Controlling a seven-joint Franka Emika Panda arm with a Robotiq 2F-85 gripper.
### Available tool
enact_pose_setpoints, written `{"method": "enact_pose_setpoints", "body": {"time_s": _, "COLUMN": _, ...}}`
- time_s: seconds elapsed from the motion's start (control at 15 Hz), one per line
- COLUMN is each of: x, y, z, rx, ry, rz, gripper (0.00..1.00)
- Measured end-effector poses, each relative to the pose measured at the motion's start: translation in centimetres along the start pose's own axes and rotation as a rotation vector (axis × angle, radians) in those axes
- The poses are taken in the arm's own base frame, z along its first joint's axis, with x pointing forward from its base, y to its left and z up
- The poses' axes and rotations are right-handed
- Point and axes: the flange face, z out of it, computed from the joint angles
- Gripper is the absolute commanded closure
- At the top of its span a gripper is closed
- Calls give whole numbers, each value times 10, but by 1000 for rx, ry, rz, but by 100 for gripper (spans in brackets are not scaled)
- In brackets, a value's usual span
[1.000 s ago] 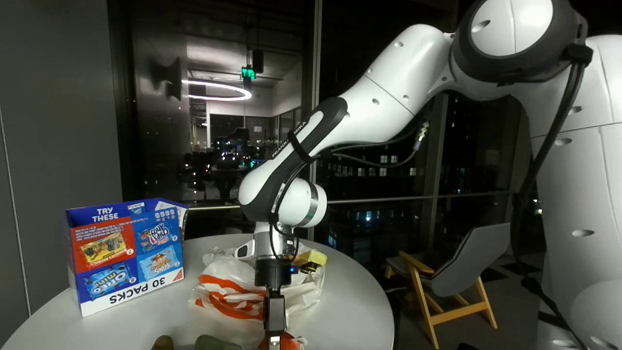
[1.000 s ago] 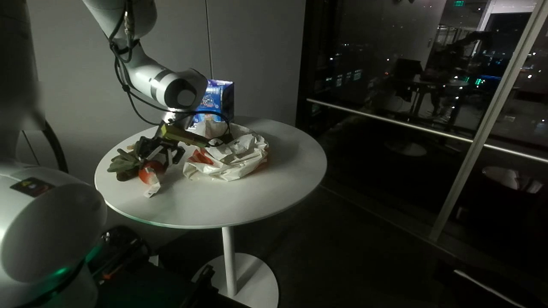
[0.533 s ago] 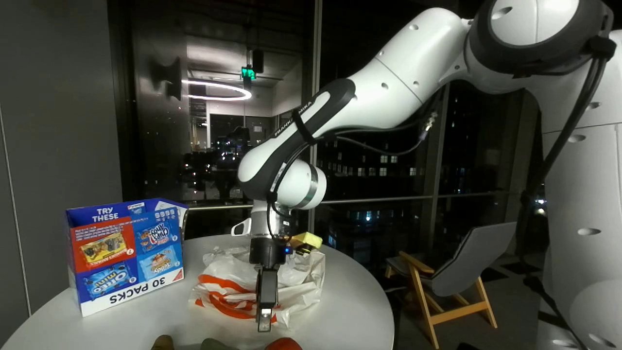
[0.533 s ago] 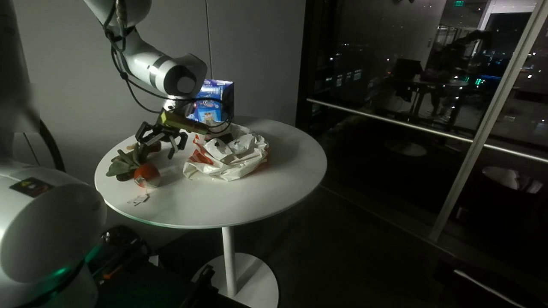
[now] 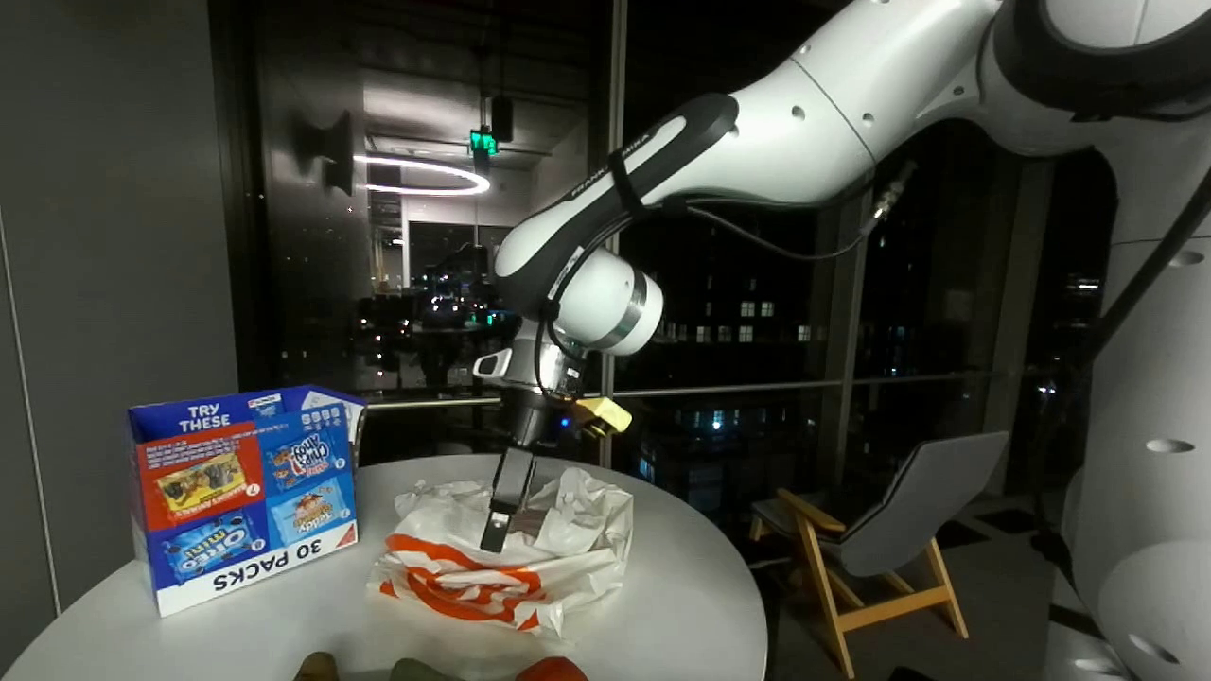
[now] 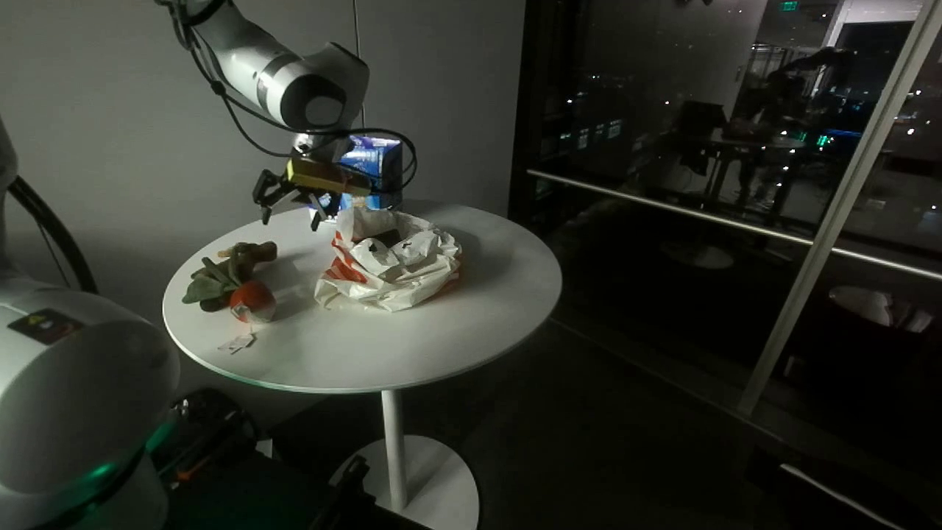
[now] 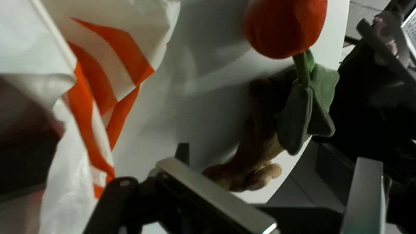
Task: Remove the moose and radish from the plastic bag.
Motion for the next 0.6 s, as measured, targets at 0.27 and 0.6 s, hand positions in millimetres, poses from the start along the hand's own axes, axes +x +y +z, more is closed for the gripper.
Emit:
{"method": "enact_pose_setpoints", "body": {"time_s": 0.27, "x": 1, "y": 1, "z": -37, "rx": -137, "ry": 129, "rz": 44, "gripper": 0}}
{"method": "enact_pose_setpoints", "body": {"time_s": 0.6, "x": -2, "y": 2, "z": -40, "rx": -160, "ry": 143, "rz": 73, "gripper": 0}}
